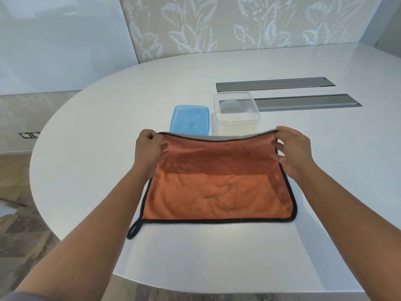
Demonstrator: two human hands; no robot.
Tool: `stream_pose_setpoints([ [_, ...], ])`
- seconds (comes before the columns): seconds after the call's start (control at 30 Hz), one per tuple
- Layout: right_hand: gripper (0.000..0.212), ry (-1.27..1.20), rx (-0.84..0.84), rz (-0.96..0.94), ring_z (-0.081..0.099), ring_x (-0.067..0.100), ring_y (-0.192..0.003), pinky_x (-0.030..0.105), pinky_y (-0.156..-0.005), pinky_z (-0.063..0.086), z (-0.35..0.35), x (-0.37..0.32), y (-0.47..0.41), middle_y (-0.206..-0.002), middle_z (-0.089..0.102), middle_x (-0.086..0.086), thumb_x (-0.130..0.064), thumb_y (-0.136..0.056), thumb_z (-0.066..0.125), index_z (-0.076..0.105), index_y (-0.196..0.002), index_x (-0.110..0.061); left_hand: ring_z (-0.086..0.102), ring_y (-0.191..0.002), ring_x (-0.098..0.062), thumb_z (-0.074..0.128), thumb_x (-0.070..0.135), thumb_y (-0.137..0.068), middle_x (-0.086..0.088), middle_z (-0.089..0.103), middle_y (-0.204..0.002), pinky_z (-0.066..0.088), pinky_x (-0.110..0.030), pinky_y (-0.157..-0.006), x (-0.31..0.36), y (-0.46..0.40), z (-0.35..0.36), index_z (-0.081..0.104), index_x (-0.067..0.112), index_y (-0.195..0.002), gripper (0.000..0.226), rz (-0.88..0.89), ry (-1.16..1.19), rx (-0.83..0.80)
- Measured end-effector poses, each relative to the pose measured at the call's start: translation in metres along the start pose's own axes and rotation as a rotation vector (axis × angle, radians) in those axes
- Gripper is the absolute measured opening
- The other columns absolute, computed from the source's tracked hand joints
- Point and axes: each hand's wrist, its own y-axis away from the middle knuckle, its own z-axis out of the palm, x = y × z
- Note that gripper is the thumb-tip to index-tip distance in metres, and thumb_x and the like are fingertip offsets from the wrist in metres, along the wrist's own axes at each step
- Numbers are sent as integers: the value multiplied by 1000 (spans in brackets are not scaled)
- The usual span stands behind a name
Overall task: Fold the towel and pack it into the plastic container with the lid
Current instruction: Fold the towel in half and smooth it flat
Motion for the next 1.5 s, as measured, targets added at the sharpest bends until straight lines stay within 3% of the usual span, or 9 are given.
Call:
stream_pose_setpoints([
  [0.13,12,-219,75,56,69,24,-83,44,-78,62,-4,8,12,-93,69,1,-23,-66,75,72,-77,-18,67,-85,-33,54,20,-88,-9,58,-99,61,-40,-74,-7,14,-9,53,17,-80,9,-141,374,23],
  [0.27,11,-127,165,36,70,26,-104,34,-66,62,-9,20,19,-111,70,7,-11,-80,79,72,-83,-18,66,-87,-26,73,10,-89,-8,61,-89,63,-39,-76,-14,18,-14,52,16,-79,24,-126,283,77],
  [0.4,47,-48,113,146,66,26,-103,29,-57,59,-18,25,17,-116,61,9,3,-84,71,57,-124,-18,62,-89,-25,67,-9,-88,-13,54,-105,60,-35,-58,-13,20,-24,45,11,-119,43,-231,208,13],
  [0.53,84,82,-53,303,65,26,-96,31,-54,58,-27,23,22,-123,54,8,12,-82,60,39,-149,-34,58,-98,-30,56,-14,-85,-16,52,-121,56,-39,-69,-8,22,-37,48,22,-136,64,-384,73,-176],
  [0.7,58,225,-142,279,68,26,-84,29,-54,54,-37,17,27,-113,71,13,13,-74,49,80,-105,-24,54,-95,-26,46,-16,-83,-13,57,-124,48,-30,-68,2,21,-47,72,15,-116,52,-397,-59,-308],
  [0.83,42,429,-135,177,63,25,-82,31,-53,52,-44,13,29,-112,65,11,-8,-81,67,66,-118,-29,56,-80,-18,64,-9,-88,-12,58,-114,50,-21,-50,5,21,-51,71,16,-113,37,-351,-195,-324],
  [0.93,50,570,-148,165,67,24,-94,37,-62,56,-47,24,30,-113,63,4,-28,-87,76,47,-126,-38,59,-89,-17,76,-1,-86,-5,60,-124,53,-26,-64,-6,27,-52,67,24,-121,44,-375,-333,-393],
  [1.23,57,648,-133,22,59,20,-87,30,-62,45,-46,20,35,-115,64,3,15,-79,34,73,-93,-24,66,-107,-28,87,8,-77,-6,54,-133,61,-40,-85,1,31,-56,56,18,-138,70,-253,-617,-432],
  [1.5,53,815,-217,121,61,20,-104,32,-82,52,-54,28,38,-130,59,7,-17,-86,80,61,-135,-12,65,-90,-21,91,8,-72,0,53,-115,56,-22,-53,4,50,-51,43,13,-148,90,-243,-795,-496],
])
